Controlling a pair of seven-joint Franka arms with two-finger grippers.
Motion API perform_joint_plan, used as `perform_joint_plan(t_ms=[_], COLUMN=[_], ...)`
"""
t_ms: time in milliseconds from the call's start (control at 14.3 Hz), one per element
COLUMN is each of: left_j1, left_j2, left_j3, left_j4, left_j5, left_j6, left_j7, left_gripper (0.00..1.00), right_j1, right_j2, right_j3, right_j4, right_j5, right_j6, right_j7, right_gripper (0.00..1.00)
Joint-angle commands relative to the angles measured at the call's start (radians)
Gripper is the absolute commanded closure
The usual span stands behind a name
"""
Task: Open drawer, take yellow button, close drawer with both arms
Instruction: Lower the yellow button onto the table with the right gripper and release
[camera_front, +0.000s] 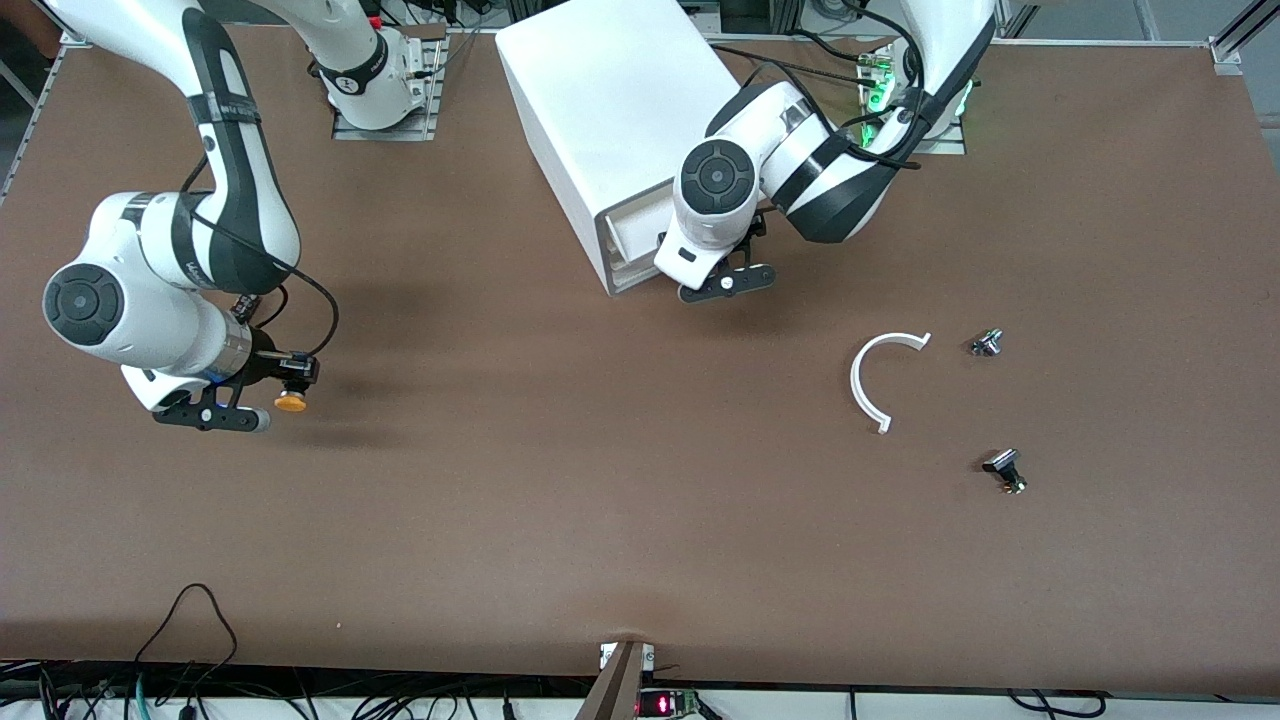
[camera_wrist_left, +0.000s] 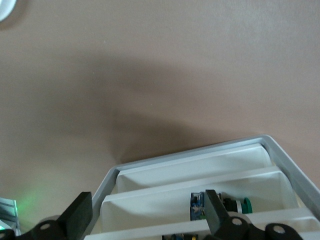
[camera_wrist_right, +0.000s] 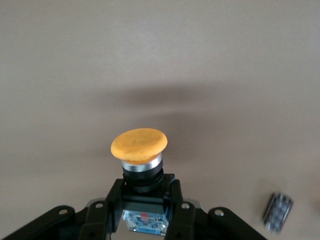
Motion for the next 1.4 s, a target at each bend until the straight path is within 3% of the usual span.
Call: perform_joint_plan(t_ms=[0, 280, 420, 490, 560, 630, 700, 770, 1120, 1330], left_j1=[-0.004, -0.01, -0.013, -0.018, -0.022, -0.036, -0.05, -0.051, -0.036, 0.045], left_j2=[-0.028, -0.023, -0.023, -0.023, -0.023, -0.023, -0.022, -0.019, -0.019, -0.026], left_j3=[-0.019, -0.048, -0.05, -0.05, -0.05, -0.05, -0.05, -0.05, -0.045, -0.041], left_j4=[-0.025, -0.025, -0.025, -0.025, -0.025, -0.025, -0.024, -0.024, -0.018, 0.028], left_j5=[-0.037, -0.08, -0.08, -0.08, -0.08, -0.08, -0.08, -0.08, -0.08, -0.069], left_j6=[-0.02, -0.021, -0.021, -0.021, -0.021, -0.021, -0.02, -0.02, -0.023, -0.07], left_j7=[-0.021, -0.031, -0.032, -0.032, -0.031, -0.029, -0.031, -0.032, -0.017, 0.024], left_gripper=[0.01, 0.01, 0.01, 0.01, 0.01, 0.01, 0.01, 0.01, 0.01, 0.01], right_j1=[0.008, -0.03, -0.03, -0.031, -0.034, -0.034, -0.033, -0.033, -0.018, 0.012], right_j2=[-0.037, 0.026, 0.048, 0.06, 0.066, 0.066, 0.066, 0.066, -0.009, -0.067], right_j3=[-0.036, -0.047, -0.047, -0.047, -0.047, -0.047, -0.045, -0.047, -0.039, -0.039], right_j4=[-0.207, -0.332, -0.338, -0.338, -0.337, -0.335, -0.332, -0.329, -0.311, -0.254], right_j5=[-0.009, -0.003, 0.008, 0.014, 0.026, 0.043, 0.052, 0.054, 0.049, 0.045], right_j6=[0.239, 0.476, 0.496, 0.499, 0.501, 0.501, 0.499, 0.499, 0.485, 0.386], right_j7=[-0.091, -0.166, -0.165, -0.163, -0.163, -0.163, -0.162, -0.162, -0.177, -0.182], right_gripper=[1.0, 1.0, 0.99, 0.79, 0.65, 0.37, 0.24, 0.03, 0.01, 0.01])
